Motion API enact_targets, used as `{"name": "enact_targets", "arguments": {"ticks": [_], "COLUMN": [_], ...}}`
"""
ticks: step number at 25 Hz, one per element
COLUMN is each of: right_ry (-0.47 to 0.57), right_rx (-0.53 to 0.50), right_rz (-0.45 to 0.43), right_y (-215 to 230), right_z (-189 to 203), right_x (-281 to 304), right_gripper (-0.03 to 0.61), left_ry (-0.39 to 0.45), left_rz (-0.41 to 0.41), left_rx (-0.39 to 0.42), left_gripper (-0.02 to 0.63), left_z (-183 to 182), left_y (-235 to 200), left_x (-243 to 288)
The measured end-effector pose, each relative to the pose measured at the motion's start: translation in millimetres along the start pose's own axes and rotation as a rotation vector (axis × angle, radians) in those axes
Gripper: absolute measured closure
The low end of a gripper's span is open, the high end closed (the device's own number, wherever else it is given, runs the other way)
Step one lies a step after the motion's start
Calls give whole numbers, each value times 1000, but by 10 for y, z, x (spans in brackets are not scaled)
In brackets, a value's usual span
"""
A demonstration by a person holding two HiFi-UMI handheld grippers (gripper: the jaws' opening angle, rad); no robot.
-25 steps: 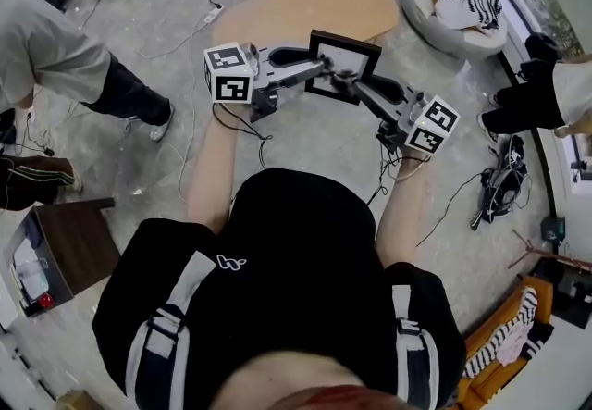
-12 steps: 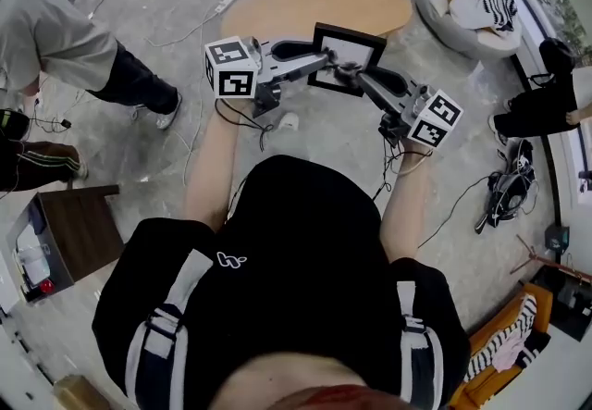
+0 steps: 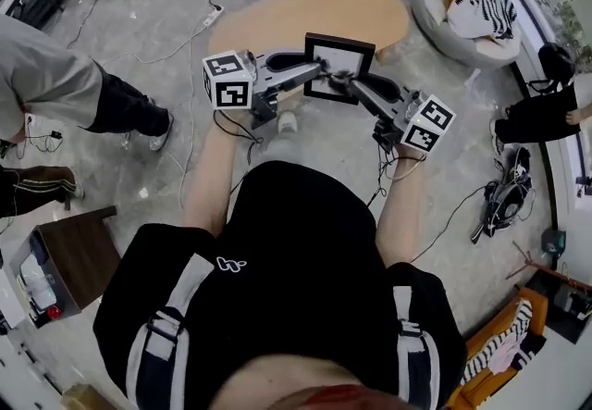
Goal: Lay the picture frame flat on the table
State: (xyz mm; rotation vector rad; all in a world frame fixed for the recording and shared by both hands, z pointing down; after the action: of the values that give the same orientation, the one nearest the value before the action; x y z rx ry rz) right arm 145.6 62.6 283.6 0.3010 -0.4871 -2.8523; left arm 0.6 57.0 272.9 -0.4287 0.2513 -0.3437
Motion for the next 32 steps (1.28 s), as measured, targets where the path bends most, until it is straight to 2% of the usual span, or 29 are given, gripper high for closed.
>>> {"name": "enact_targets", "arguments": {"ticks": [9,13,17,20,23,25,28,32], "right_ry": [-57,-61,-80,-127,-157,-170,-187,-210], "right_rx": [86,138,218,290,346,371,406,449], "right_rz": [31,60,135,240,311,330,338,354], "right_y": [1434,1707,2149,2506,3074,3330,3475,3839], "right_z": [-141,-69,23,274,537,642,844,1358], "right_x": [691,865,1017,973,918,904,862,826], "right_gripper": [505,505,505,503,500,499,497,495], "left_ry": [-6,-2,-14,-44,-52,-56,-75,-81], "left_rz": [-93,-142,-191,-233,-272,-297,-334,-385], "left_rx": [-120,-173,-245,-327,-435,-479,-509,-552], "left_gripper": [538,538,537,537,537,537,535,534], "left_z": [-398,-414,-414,-165,154,276,464,932], "left_y": [-1465,-1794,-2277,-2634,-3205,-3457,-3603,-4017], "left_x": [194,154,208,293,468,543,545,491]}}
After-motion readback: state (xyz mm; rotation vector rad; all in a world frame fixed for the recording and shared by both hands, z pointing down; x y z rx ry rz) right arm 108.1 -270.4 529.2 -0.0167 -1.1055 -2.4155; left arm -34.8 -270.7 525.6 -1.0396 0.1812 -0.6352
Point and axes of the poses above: the fingertips, and each gripper's own axes: x forward along the fingers, y to its right, z out of its underside, the point moved 4 cm from there along -x, backward along the fingers, and after that the axes turned 6 degrees about y, right-handed, at the moved point
